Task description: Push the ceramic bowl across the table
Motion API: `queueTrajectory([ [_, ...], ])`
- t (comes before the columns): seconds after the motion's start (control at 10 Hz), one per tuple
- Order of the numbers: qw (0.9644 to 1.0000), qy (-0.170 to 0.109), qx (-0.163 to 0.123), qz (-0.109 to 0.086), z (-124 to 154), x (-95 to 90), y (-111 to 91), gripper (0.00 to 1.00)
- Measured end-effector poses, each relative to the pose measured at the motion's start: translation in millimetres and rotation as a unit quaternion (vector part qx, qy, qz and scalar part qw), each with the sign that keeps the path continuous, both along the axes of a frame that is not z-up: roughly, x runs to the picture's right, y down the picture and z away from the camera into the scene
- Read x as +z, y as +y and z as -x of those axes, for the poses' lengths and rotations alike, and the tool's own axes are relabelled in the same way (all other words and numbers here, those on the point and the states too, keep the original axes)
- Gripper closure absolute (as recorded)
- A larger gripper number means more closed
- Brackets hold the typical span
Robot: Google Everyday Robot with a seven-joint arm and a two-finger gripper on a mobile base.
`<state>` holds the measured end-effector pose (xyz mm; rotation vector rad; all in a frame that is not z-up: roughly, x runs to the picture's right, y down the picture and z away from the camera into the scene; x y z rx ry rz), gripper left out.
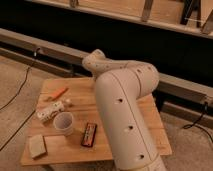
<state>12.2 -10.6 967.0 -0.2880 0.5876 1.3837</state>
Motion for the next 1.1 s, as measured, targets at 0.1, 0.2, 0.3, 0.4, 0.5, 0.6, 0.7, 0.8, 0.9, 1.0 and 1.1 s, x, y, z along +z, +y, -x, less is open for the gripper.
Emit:
queueTrajectory([
  [0.1,1.0,0.005,-0.008,0.001,-8,-0.4,-3,0.35],
  [0.2,0.9997,0.012,-0.021,0.004,-16,-0.7,-5,0.35],
  [0.3,0.9992,0.025,-0.031,0.005,-27,-1.6,-8,0.35],
  [0.4,0.9975,0.056,-0.043,0.005,-48,-4.5,-14,0.35],
  [0.5,0.9943,0.097,-0.045,-0.001,-73,-11.1,-21,0.35],
  [0.6,0.9898,0.135,-0.045,-0.007,-97,-19.6,-28,0.35],
  [0.7,0.978,0.204,-0.036,-0.023,-139,-42.1,-42,0.35],
  [0.8,0.9556,0.291,-0.02,-0.044,-190,-76.5,-54,0.35],
  [0.9,0.9393,0.338,-0.006,-0.057,-216,-98.6,-60,0.35],
  [1.0,0.9217,0.381,0.015,-0.071,-238,-119.9,-63,0.35],
  [1.1,0.9126,0.4,0.033,-0.08,-243,-130.4,-62,0.35],
])
